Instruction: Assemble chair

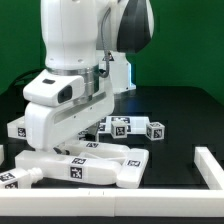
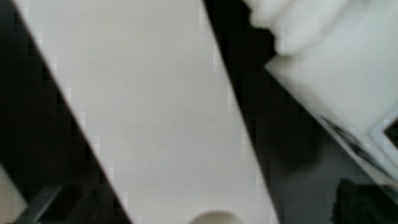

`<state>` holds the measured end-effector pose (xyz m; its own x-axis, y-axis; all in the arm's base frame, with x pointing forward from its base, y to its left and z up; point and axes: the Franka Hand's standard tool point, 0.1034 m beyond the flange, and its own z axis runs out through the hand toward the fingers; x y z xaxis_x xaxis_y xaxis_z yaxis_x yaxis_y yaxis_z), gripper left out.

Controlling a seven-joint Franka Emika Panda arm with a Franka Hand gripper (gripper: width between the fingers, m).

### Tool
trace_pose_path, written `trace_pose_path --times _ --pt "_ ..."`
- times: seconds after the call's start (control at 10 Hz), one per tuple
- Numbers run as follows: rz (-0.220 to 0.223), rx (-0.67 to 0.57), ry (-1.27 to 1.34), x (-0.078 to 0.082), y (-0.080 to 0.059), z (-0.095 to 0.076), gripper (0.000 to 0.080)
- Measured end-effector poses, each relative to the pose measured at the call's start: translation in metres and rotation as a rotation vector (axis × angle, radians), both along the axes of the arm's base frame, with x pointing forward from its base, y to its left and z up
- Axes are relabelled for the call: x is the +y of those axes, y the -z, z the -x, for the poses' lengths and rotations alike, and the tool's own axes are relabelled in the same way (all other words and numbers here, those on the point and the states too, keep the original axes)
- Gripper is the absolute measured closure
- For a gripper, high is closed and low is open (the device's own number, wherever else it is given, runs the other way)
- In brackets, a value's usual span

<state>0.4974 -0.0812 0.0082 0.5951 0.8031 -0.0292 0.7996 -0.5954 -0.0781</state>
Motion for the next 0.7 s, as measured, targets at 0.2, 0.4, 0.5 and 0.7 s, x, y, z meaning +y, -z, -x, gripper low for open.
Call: trace_pose_path --times 0.2,0.4,0.5,0.7 --pt "0.000 0.001 0.001 0.0001 0.0001 0.0002 0.0151" --pt "0.000 0.001 0.001 0.0001 0.0004 0.0003 0.0292" --pt "0.000 0.001 0.000 0.0001 0.0004 0.0002 0.0441" --pt "0.002 -0.020 -0.035 -0.0075 -0.0009 -0.0030 0.0514"
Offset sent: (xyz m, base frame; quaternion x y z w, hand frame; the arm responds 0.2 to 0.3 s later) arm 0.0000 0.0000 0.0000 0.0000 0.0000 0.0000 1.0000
